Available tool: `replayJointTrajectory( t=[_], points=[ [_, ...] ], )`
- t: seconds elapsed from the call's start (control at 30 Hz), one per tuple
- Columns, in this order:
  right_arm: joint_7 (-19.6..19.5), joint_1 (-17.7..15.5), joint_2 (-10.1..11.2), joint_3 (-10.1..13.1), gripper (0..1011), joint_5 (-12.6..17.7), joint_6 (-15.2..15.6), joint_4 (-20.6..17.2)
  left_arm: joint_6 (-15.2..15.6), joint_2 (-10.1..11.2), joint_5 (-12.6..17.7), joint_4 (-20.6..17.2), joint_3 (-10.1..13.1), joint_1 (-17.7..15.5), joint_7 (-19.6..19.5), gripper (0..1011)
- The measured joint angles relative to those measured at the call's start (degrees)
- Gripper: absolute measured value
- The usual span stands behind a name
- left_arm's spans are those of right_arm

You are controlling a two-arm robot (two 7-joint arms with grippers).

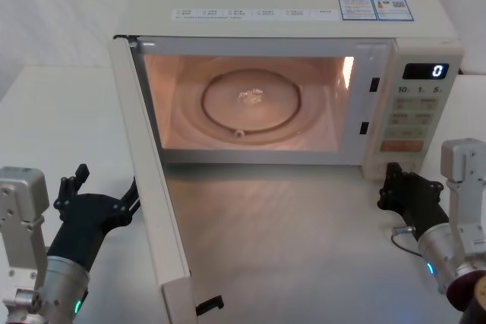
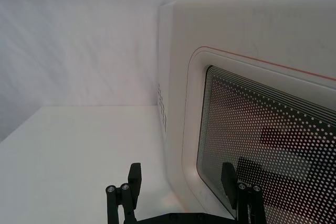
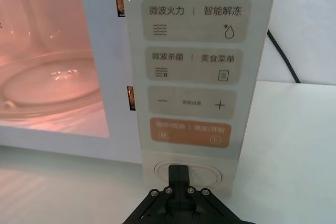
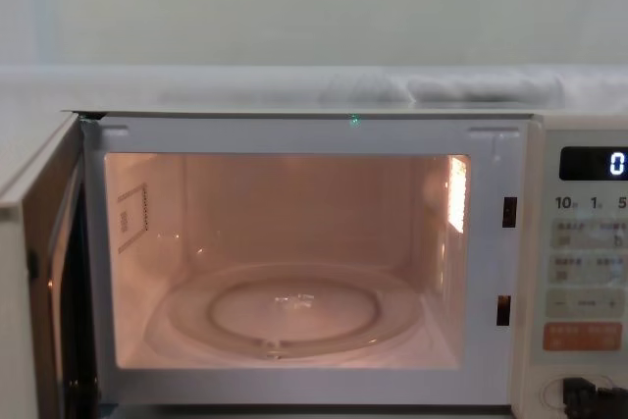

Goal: Press the button to open the microwave door with one hand; close the microwave door with the other hand.

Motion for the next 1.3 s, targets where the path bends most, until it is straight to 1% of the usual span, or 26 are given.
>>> replayJointTrajectory(
  t=[0.3, 0.43, 0.47, 0.53, 0.57, 0.6, 0.63, 0.67, 0.77, 0.87, 1.03, 1.07, 1.3],
  points=[
    [0.1, -2.5, 0.3, -0.3, 0, -0.3, 1.0, -2.7, 0.0, 0.0, 0.0, 0.0, 0.0, 0.0, 0.0, 1001],
    [0.1, -4.3, 0.7, -0.4, 0, -0.4, 1.4, -5.1, 0.0, 0.0, 0.0, 0.0, 0.0, 0.0, 0.0, 1001],
    [0.1, -4.3, 0.7, -0.4, 0, -0.4, 1.4, -5.1, 0.0, 0.0, 0.0, 0.0, 0.0, 0.0, 0.0, 1001],
    [0.1, -5.8, 1.0, -0.4, 0, -0.8, 1.6, -7.3, 0.0, 0.0, 0.0, 0.0, 0.0, 0.0, 0.0, 1001],
    [0.0, -6.1, 1.0, -0.4, 0, -0.9, 1.7, -7.7, 0.0, 0.0, 0.0, 0.0, 0.0, 0.0, 0.0, 1001],
    [-0.1, -6.9, 1.2, -0.4, 0, -1.1, 1.7, -9.2, 0.0, 0.0, 0.0, 0.0, 0.0, 0.0, 0.0, 1001],
    [-0.1, -6.9, 1.2, -0.4, 0, -1.1, 1.7, -9.2, 0.0, 0.0, 0.0, 0.0, 0.0, 0.0, 0.0, 1001],
    [-0.2, -7.7, 1.4, -0.4, 0, -1.3, 1.7, -10.5, 0.0, 0.0, 0.0, 0.0, 0.0, 0.0, 0.0, 1001],
    [-0.4, -8.9, 1.7, -0.3, 0, -1.7, 1.8, -12.4, 0.0, 0.0, 0.0, 0.0, 0.0, 0.0, 0.0, 1001],
    [-0.5, -10.5, 2.1, 0.0, 0, -2.2, 1.8, -15.3, 0.0, 0.0, 0.0, 0.0, 0.0, 0.0, 0.0, 1001],
    [-0.5, -12.1, 2.6, 0.8, 0, -2.4, 1.6, -18.4, 0.0, 0.0, 0.0, 0.0, 0.0, 0.0, 0.0, 1001],
    [-0.5, -12.1, 2.6, 0.8, 0, -2.4, 1.6, -18.4, 0.0, 0.0, 0.0, 0.0, 0.0, 0.0, 0.0, 1001],
    [0.2, -13.8, 3.3, 2.5, 0, -1.7, 1.6, -21.5, 0.0, 0.0, 0.0, 0.0, 0.0, 0.0, 0.0, 1001]
  ],
)
